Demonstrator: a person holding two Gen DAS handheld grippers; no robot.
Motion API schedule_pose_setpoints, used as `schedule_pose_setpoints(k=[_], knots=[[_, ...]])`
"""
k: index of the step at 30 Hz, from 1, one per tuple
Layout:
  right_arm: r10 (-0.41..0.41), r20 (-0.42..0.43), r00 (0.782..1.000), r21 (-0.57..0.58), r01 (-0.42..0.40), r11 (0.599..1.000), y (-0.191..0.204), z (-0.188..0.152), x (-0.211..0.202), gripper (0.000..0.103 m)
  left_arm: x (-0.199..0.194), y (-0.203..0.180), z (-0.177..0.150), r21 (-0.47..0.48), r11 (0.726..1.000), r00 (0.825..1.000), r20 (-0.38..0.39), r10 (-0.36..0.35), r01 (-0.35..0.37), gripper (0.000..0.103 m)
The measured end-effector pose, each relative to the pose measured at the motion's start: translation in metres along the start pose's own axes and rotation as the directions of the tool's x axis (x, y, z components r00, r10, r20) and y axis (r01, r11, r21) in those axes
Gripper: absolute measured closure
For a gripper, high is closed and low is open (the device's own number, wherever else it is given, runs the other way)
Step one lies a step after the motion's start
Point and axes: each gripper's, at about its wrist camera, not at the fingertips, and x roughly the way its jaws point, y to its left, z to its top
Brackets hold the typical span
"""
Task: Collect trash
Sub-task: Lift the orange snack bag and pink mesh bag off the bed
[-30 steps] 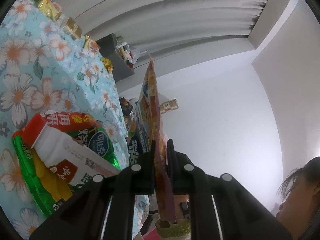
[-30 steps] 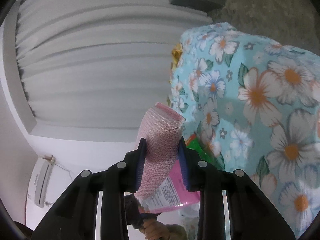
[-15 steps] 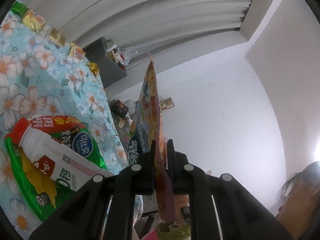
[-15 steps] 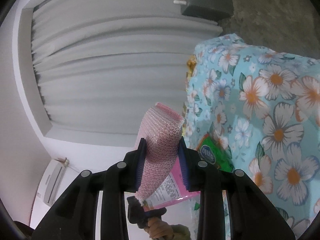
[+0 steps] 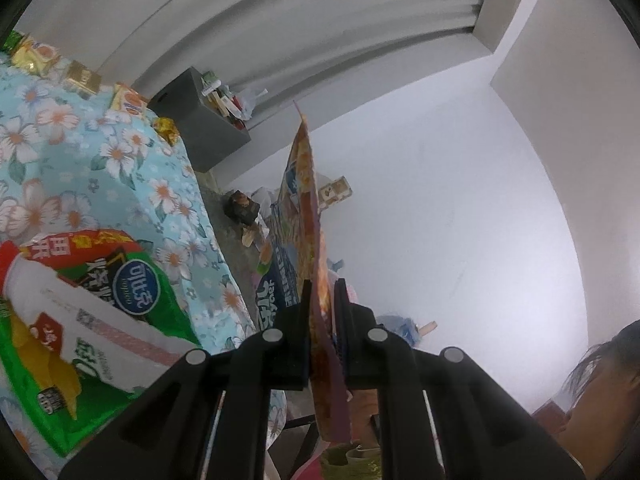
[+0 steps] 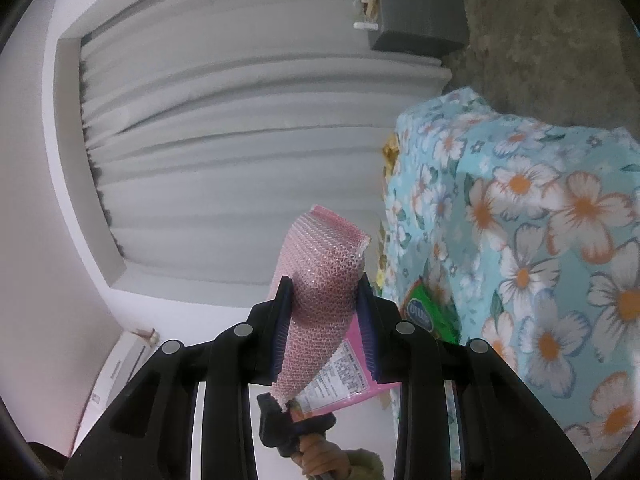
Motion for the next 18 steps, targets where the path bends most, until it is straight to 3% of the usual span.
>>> schedule_pose_setpoints(k=[18], knots=[[0.045, 0.122, 0.992, 0.07, -0.054, 0.996, -0.024, 0.016, -0.082, 0.074, 0.102, -0.026, -0.018, 0.105, 0.994, 0.986, -0.159, 0.059, -0.042, 0.094]])
